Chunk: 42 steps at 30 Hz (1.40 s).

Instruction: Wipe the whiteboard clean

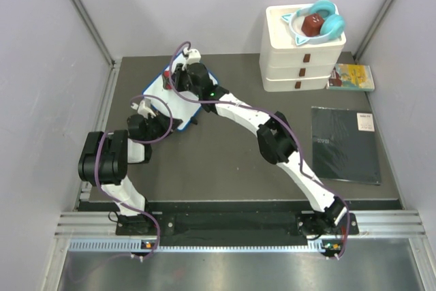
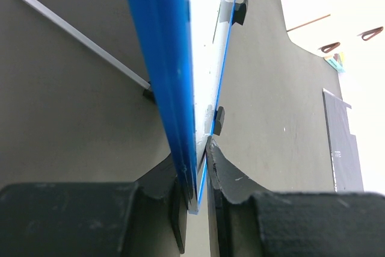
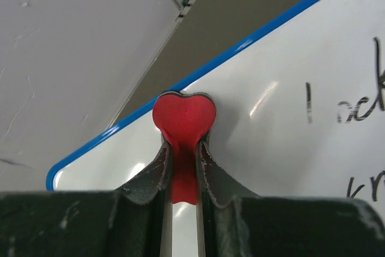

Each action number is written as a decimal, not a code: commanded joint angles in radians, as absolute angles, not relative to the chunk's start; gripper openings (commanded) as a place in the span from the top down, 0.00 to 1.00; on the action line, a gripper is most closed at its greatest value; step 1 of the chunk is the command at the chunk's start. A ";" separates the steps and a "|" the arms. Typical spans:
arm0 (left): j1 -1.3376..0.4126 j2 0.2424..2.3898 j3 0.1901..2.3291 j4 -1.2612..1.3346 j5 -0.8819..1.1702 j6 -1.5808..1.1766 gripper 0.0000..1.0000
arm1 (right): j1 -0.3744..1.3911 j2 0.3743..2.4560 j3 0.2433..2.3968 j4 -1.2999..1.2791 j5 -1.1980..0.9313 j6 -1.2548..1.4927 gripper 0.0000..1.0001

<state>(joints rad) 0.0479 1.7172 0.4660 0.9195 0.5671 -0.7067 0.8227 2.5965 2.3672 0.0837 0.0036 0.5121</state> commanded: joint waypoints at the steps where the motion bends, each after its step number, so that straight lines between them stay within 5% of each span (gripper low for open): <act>1: 0.023 1.723 0.451 0.793 0.637 -0.661 0.97 | 0.828 2.635 2.448 0.144 0.182 0.526 1.00; 26: 0.020 1.721 0.449 0.792 0.637 -0.657 0.97 | 0.917 2.623 2.358 0.190 -0.014 0.301 1.00; 42: 0.015 1.720 0.449 0.793 0.637 -0.657 0.97 | 0.781 2.686 2.413 0.170 0.336 0.569 1.00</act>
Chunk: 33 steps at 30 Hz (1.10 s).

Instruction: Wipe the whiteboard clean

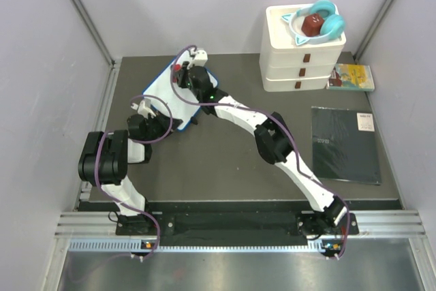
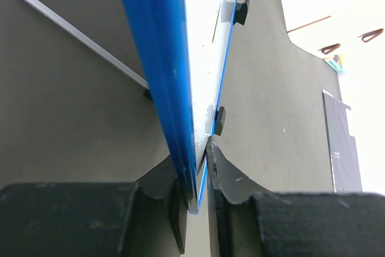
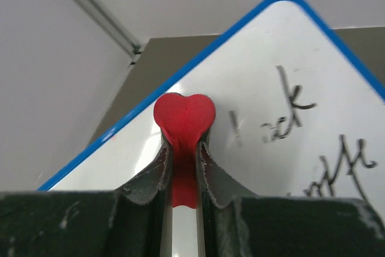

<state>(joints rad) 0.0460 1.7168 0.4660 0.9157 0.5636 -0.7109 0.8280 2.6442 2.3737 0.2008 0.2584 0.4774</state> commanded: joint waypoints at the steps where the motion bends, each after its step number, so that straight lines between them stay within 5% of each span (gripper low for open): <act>1: 0.017 1.721 0.449 0.793 0.638 -0.657 0.97 | 0.773 2.694 2.416 0.170 0.330 0.577 1.00; 13: 0.015 1.720 0.449 0.795 0.640 -0.653 0.97 | 0.746 2.658 2.355 0.079 0.281 0.630 1.00; 21: 0.014 1.717 0.448 0.796 0.638 -0.652 0.97 | 0.635 2.614 2.166 0.003 -0.080 0.893 1.00; 33: 0.015 1.710 0.442 0.802 0.640 -0.652 0.97 | 0.640 2.502 1.966 -0.057 -0.038 0.930 1.00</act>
